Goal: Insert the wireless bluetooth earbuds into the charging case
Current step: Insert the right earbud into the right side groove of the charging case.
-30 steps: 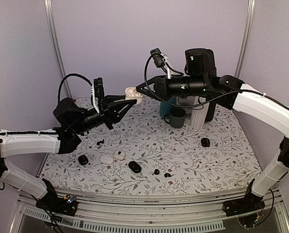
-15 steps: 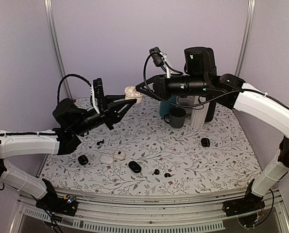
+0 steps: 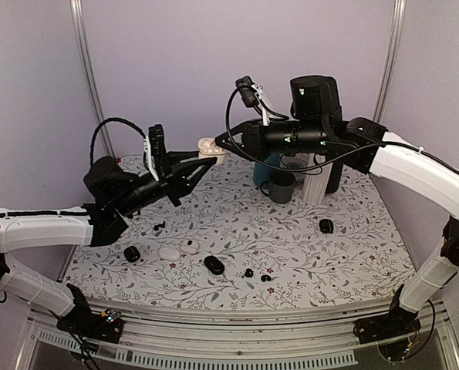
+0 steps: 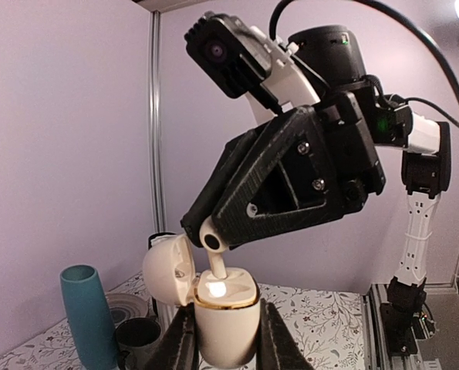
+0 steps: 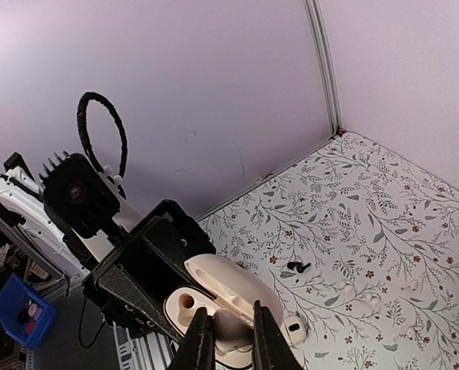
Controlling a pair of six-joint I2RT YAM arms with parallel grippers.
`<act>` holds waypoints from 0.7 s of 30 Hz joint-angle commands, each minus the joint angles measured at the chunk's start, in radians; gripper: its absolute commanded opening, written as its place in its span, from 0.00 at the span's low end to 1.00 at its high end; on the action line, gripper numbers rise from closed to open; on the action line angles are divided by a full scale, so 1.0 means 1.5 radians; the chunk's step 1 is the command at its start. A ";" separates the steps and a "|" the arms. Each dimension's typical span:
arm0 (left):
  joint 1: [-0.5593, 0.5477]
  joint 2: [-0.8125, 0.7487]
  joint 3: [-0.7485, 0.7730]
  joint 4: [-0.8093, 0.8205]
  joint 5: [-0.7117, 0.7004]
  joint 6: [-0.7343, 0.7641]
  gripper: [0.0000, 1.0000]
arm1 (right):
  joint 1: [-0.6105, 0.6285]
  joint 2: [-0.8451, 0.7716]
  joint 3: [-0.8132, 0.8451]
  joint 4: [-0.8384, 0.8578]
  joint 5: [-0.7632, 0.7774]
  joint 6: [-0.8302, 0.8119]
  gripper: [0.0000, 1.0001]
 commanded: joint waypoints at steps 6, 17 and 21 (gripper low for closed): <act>0.002 -0.014 0.013 0.039 -0.062 0.007 0.00 | 0.030 0.016 0.006 -0.070 -0.041 -0.013 0.15; 0.002 -0.007 0.015 0.030 -0.054 0.001 0.00 | 0.031 0.011 0.005 -0.069 -0.041 -0.018 0.29; 0.002 -0.008 0.014 0.025 -0.050 -0.001 0.00 | 0.031 0.002 0.003 -0.068 -0.025 -0.017 0.40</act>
